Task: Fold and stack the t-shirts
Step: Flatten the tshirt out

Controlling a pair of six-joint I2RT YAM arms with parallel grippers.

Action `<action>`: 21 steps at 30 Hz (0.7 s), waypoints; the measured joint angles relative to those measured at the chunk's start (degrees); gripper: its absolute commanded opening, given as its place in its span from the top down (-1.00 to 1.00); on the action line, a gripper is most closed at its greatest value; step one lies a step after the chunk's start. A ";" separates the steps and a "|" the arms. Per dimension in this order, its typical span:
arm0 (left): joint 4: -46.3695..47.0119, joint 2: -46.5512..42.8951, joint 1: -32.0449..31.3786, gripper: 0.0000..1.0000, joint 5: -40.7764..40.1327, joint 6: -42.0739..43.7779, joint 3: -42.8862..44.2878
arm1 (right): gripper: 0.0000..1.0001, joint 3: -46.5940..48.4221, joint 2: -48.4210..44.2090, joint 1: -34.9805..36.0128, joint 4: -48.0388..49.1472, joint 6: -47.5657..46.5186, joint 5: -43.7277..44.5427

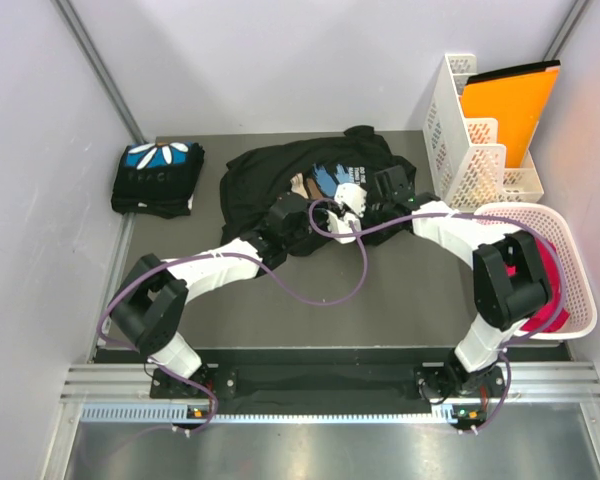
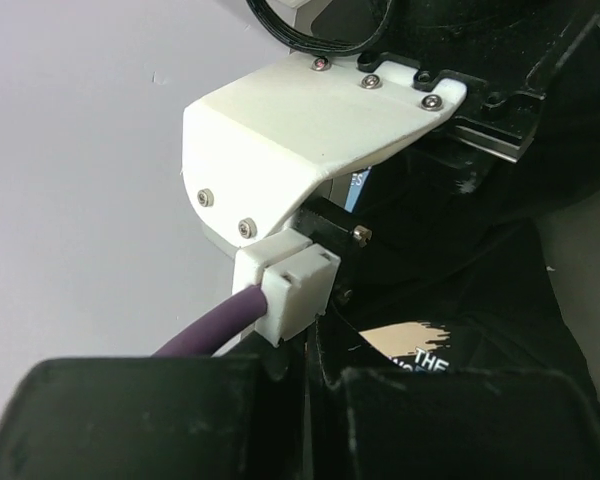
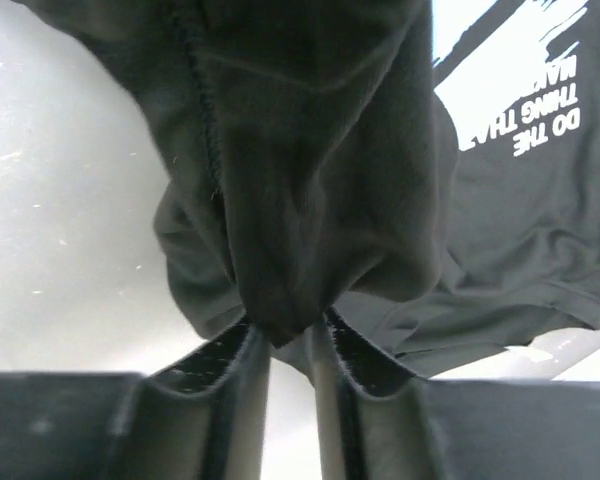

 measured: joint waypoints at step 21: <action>1.73 1.07 0.57 1.00 0.94 1.09 -0.17 | 1.00 8.11 0.07 -2.14 -12.76 -9.49 -0.15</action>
